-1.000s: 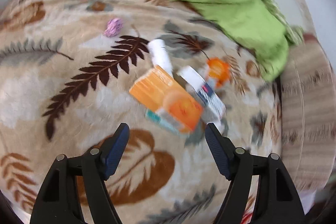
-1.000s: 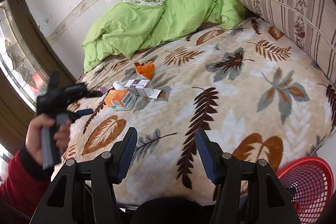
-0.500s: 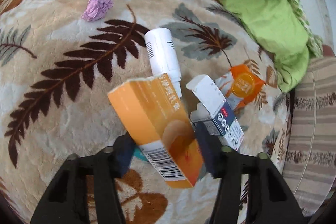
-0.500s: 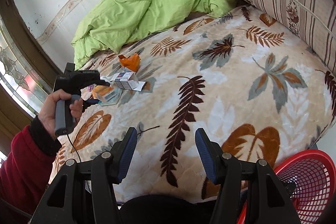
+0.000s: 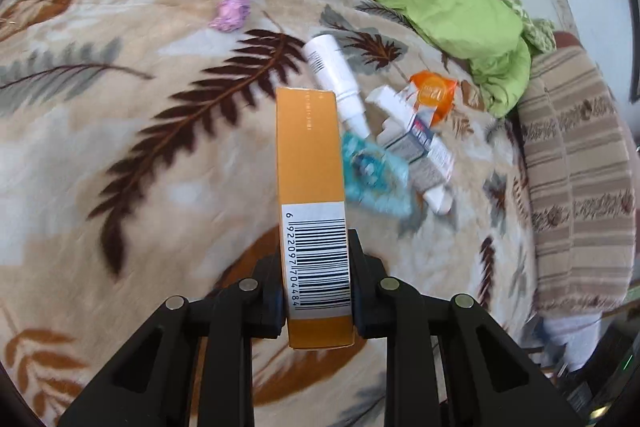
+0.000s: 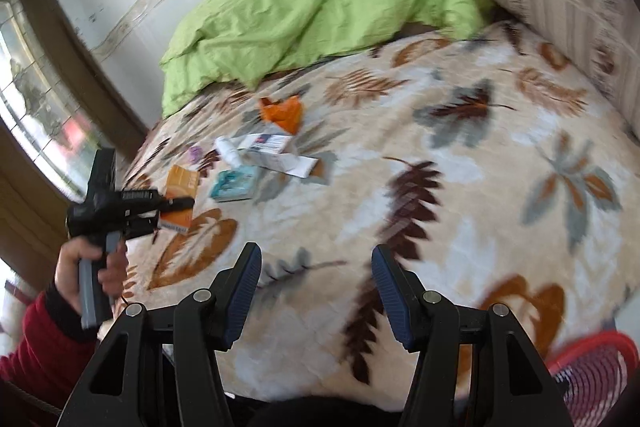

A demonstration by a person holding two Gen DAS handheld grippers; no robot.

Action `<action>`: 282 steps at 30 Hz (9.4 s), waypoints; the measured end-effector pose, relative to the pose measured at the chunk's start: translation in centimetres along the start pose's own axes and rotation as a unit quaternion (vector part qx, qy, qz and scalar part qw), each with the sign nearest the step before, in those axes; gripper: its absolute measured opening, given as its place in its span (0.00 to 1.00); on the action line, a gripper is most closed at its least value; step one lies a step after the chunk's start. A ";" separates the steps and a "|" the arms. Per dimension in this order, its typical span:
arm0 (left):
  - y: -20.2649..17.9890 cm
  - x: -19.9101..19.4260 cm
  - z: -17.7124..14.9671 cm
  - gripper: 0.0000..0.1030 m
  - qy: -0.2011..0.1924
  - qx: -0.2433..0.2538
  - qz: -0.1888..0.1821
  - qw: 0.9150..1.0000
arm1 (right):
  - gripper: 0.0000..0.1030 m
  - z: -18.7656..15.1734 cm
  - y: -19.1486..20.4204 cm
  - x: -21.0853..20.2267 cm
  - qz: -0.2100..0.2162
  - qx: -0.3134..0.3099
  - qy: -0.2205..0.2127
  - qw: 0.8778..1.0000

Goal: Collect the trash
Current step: 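Grasp the white-and-blue medicine box with the right tool, then lift both boxes and carry them toward the red basket, then open both tools over the red basket to drop the boxes, then move both open tools back over the remaining trash, then grasp the pink wrapper with the left tool while the right tool grasps the orange chip bag, then lift the pink wrapper and orange chip bag above the bed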

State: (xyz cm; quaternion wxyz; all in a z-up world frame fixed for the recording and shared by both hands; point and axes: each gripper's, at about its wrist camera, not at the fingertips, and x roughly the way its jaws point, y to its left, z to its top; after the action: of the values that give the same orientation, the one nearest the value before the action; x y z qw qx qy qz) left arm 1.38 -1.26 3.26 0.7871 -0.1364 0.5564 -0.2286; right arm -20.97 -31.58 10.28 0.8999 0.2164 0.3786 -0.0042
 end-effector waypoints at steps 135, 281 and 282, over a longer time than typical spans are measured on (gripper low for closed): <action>-17.4 -4.7 -17.1 0.22 -0.085 0.285 -0.047 0.954 | 0.41 -5.7 -0.2 -5.3 -0.047 0.074 -0.070 0.994; -6.0 -5.1 -12.2 0.20 -0.167 0.172 0.086 0.967 | 0.39 -3.3 4.7 4.2 -0.004 0.002 -0.059 0.998; -5.8 -5.0 -12.3 0.20 -0.169 0.170 0.086 0.967 | 0.39 -3.5 4.8 4.1 -0.005 0.000 -0.060 0.998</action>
State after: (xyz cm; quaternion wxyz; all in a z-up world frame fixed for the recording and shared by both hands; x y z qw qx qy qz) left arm -12.75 -3.19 5.84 0.8980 0.0114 0.3780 -0.2247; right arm -19.55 -25.21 7.17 0.9209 0.2139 0.3250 -0.0220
